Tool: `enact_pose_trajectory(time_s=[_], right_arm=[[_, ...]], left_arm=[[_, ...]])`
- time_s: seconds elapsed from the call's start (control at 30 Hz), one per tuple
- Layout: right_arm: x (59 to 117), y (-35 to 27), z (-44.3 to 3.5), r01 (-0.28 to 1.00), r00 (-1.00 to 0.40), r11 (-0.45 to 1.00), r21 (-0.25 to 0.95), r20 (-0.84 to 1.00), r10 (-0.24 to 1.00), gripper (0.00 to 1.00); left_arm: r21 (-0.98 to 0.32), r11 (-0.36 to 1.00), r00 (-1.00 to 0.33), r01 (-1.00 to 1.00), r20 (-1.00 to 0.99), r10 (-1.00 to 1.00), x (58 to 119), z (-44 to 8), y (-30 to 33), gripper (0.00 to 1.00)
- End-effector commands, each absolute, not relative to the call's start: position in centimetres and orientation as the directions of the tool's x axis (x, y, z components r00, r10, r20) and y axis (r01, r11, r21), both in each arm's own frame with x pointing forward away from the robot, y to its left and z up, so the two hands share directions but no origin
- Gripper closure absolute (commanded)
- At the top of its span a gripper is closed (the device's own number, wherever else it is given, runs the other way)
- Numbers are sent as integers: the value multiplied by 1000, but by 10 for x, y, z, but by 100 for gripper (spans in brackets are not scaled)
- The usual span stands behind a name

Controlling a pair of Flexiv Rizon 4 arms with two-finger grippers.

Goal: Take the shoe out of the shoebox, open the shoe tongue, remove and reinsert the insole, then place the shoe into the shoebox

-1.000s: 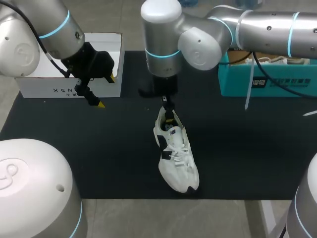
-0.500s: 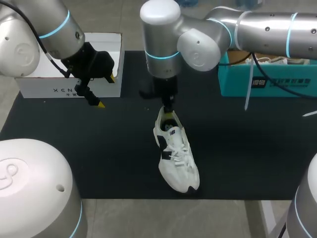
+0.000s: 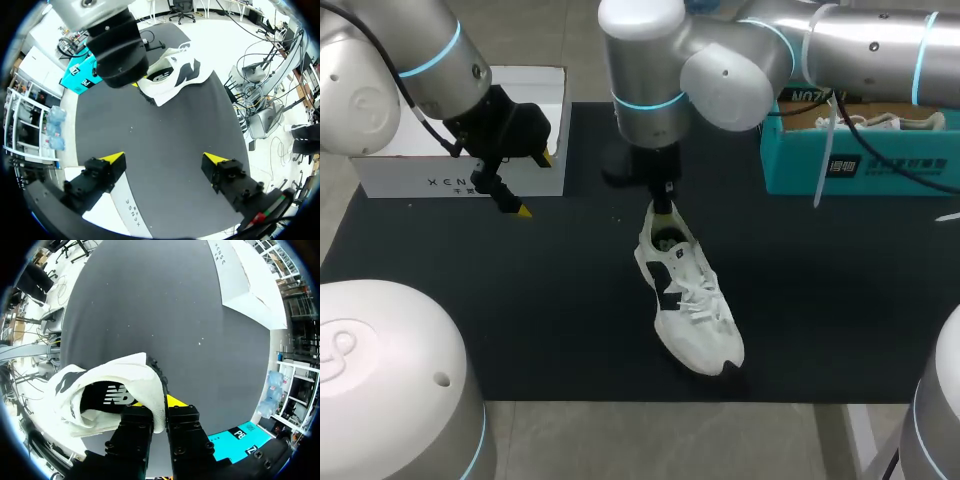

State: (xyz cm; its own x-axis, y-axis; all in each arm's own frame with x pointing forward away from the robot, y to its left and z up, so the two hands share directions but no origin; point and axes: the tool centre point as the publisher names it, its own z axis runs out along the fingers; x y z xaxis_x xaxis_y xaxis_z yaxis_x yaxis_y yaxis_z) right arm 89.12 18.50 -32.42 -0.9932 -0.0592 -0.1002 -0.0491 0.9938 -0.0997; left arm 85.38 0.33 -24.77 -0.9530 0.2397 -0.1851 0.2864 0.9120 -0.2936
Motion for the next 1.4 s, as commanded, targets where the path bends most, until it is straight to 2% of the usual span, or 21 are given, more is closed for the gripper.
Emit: enact_pose_trajectory(time_s=[0.03,0.23,0.37,1.07,1.4], right_arm=[[891,169,-265,-33,-991,994,-106,-128,-47,100],[901,151,-210,-13,-982,989,-151,-185,-41,100],[906,147,-191,-13,-979,987,-158,-201,-45,100],[905,153,-186,-14,-980,988,-155,-193,-44,100],[985,6,-163,-42,-975,989,-142,-213,-72,100]], left_arm=[[-291,913,-953,286,-185,240,853,-247,3,0],[-291,913,-953,286,-185,240,853,-247,3,0],[-291,913,-953,286,-185,240,853,-247,3,0],[-291,913,-953,286,-185,240,853,-247,3,0],[-291,913,-953,286,-185,240,853,-247,3,0]])
